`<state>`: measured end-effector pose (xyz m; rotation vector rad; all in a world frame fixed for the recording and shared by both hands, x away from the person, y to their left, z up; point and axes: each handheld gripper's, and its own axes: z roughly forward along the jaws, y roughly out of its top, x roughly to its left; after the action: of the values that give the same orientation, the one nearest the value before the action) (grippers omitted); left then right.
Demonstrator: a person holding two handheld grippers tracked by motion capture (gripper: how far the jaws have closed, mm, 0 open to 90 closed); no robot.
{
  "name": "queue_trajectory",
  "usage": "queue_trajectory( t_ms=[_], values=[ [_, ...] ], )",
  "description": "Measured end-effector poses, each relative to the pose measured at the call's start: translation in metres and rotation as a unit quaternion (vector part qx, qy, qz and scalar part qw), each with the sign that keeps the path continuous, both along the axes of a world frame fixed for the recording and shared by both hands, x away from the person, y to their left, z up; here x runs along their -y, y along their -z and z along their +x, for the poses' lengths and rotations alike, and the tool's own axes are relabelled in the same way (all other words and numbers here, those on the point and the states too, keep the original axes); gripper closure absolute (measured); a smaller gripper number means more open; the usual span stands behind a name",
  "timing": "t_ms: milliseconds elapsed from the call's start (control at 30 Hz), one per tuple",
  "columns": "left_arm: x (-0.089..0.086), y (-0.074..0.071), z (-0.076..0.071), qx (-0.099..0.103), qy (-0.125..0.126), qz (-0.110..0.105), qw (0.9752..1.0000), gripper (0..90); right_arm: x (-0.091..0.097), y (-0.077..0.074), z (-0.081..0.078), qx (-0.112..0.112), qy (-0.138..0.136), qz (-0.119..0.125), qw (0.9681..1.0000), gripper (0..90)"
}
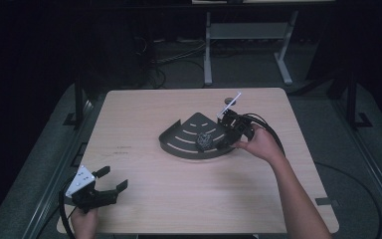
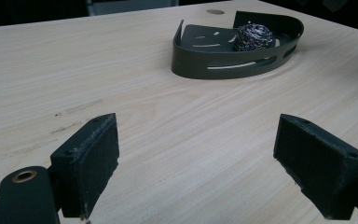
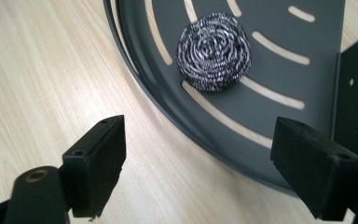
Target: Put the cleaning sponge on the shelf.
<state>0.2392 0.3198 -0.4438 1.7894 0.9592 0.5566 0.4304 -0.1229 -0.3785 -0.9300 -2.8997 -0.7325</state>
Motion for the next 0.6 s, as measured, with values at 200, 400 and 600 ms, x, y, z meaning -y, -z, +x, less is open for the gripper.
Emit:
queue_trajectory(
  t_ms=[200, 400, 600],
  values=[
    [0.000, 0.000, 0.000, -0.001, 0.000, 0.001, 1.0000, 13.5, 0.011, 0.002, -0.007, 0.001, 0.007, 0.003, 1.0000, 17.6],
    [0.001, 0.001, 0.000, -0.003, 0.000, 0.002, 1.0000, 13.5, 0.019, 0.006, -0.015, -0.003, 0.007, -0.001, 1.0000, 16.5],
    [0.000, 0.000, 0.000, -0.001, -0.001, 0.002, 1.0000, 13.5, 0.026, 0.007, -0.024, -0.002, 0.008, 0.008, 0.9999, 16.5]
  ],
)
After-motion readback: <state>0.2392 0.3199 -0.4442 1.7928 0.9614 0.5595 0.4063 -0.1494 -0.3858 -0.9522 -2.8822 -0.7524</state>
